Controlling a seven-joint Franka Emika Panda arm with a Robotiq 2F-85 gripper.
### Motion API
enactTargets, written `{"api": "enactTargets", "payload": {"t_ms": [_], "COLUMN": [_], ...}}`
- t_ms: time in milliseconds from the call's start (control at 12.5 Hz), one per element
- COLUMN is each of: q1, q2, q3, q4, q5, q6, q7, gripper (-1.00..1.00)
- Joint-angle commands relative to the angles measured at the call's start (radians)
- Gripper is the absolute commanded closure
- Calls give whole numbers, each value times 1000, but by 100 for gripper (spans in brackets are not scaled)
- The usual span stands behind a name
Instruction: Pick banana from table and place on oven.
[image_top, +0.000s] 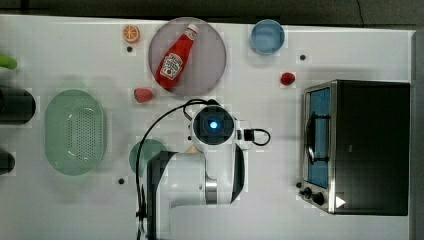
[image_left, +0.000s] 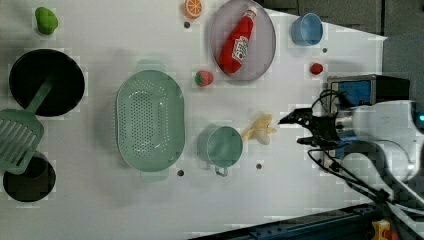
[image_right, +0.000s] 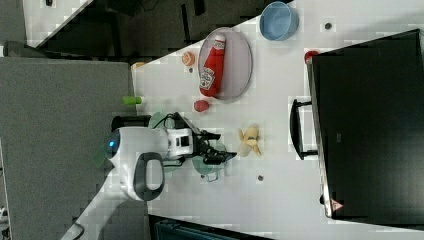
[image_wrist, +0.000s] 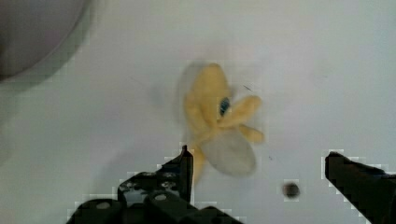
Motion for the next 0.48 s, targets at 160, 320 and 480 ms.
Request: {"api": "enactTargets", "payload": {"t_ms": [160, 320, 480], "q1": [5, 8, 10], "q2": [92, 139, 179], "q3": [11, 16, 24], "q4": [-19, -26, -26], "q5": [-2, -2, -2], "q6": [158, 185, 208], "q7": [91, 168, 194], "gripper": [-100, -100, -100]}}
